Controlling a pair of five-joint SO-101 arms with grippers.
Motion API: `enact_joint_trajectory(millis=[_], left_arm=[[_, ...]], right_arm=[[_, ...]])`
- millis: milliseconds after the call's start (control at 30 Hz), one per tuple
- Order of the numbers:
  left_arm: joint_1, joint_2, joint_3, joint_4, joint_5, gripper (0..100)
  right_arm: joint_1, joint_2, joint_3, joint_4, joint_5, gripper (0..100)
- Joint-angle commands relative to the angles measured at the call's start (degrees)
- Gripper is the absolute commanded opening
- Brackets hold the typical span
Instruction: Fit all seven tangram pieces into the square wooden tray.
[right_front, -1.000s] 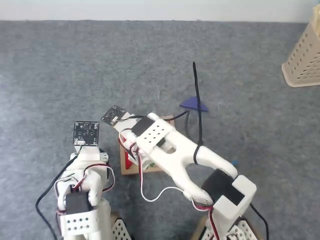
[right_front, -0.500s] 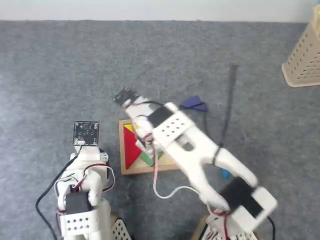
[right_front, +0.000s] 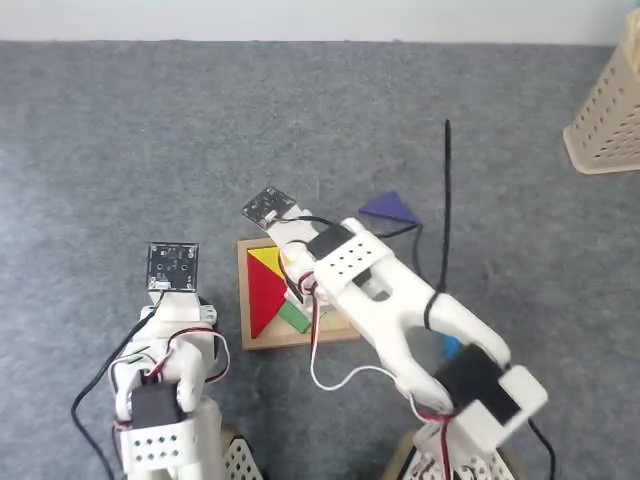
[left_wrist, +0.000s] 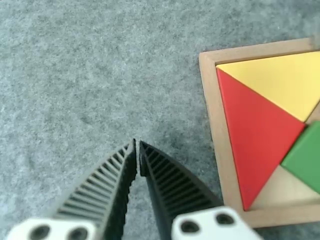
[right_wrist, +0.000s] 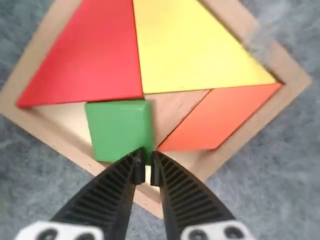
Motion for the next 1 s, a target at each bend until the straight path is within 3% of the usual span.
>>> enact_joint_trajectory(millis=[0,300,567,733,833,967], left_arm=[[-0.2,-0.4,-0.3,0.1,-0.3,1],[-0.2,-0.4,-0.3,0.1,-0.3,1],[-0.2,-0.4,-0.3,0.1,-0.3,1],[-0.2,-0.4,-0.3,0.1,-0.3,1],[-0.2,-0.4,-0.3,0.1,-0.3,1],[-0.2,-0.4,-0.3,0.1,-0.3,1]], right_arm=[[0.6,0.3,-3.7,-1.1,1.1,0.7],[-1.5,-0.8,-4.7,0.7,1.1,0.7],[14.4,-20.2,-2.5,8.8,3.6,0.7],[27.6,-25.2,5.5,9.1,8.6,0.7],[30.9,-26.9,10.5,13.0,10.0,0.9],[32.1,-31.3,18.5,17.6,22.8,0.9]])
